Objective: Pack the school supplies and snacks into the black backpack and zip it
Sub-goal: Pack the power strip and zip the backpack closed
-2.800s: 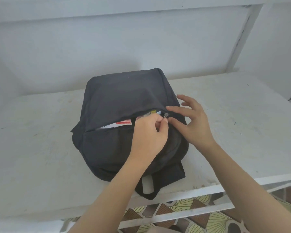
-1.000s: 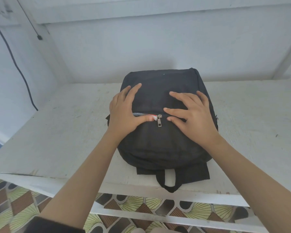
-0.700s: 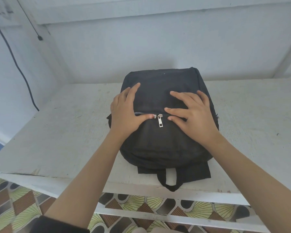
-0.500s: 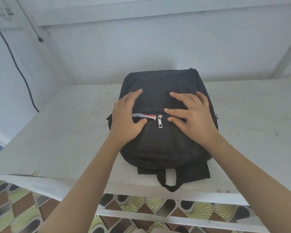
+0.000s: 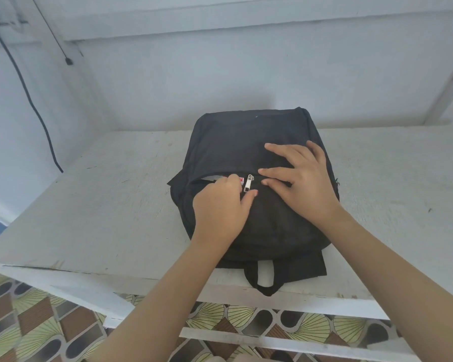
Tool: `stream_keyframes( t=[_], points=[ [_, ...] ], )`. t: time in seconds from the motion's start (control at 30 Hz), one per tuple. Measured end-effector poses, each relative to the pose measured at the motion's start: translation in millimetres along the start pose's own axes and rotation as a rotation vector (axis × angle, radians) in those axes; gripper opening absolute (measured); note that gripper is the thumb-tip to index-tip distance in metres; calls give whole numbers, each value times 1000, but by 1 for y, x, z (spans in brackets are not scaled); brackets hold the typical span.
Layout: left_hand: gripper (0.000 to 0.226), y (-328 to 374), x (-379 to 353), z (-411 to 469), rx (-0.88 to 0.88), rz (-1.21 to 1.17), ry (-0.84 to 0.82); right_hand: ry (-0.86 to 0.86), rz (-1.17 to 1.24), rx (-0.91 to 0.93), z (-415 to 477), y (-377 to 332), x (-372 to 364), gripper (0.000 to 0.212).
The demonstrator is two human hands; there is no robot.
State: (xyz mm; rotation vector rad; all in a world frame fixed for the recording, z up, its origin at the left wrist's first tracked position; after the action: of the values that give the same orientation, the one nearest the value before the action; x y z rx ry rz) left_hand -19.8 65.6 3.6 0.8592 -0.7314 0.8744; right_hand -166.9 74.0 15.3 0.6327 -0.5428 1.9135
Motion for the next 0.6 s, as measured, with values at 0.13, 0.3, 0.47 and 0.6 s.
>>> stream_keyframes(
  t=[0.13,0.3,0.47,0.6],
  points=[
    [21,0,8,-3,-138,-54,106,29,28,-10,-1,0,2,13],
    [23,-15,7,-6,98,-236,-63,75,73,-23,-3,0,6,16],
    [20,-14,13,-7,138,-294,-96,88,83,-32,-3,0,6,17],
    [18,-21,19,-6,136,-279,-50,110,94,-48,-4,1,7,17]
  ],
)
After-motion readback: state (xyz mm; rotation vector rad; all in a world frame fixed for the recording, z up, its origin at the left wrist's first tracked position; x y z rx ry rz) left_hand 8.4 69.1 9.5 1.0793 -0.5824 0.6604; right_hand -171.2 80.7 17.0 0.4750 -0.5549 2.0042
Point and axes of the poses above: each hand's wrist, its own z-axis towards the middle knuckle, its own x-axis out of the back of the hand, y = z × x, the point moved 6 cm from there along z, towards the middle knuckle, and after that the axes turned 2 degrees about y, right-handed, at the moved point
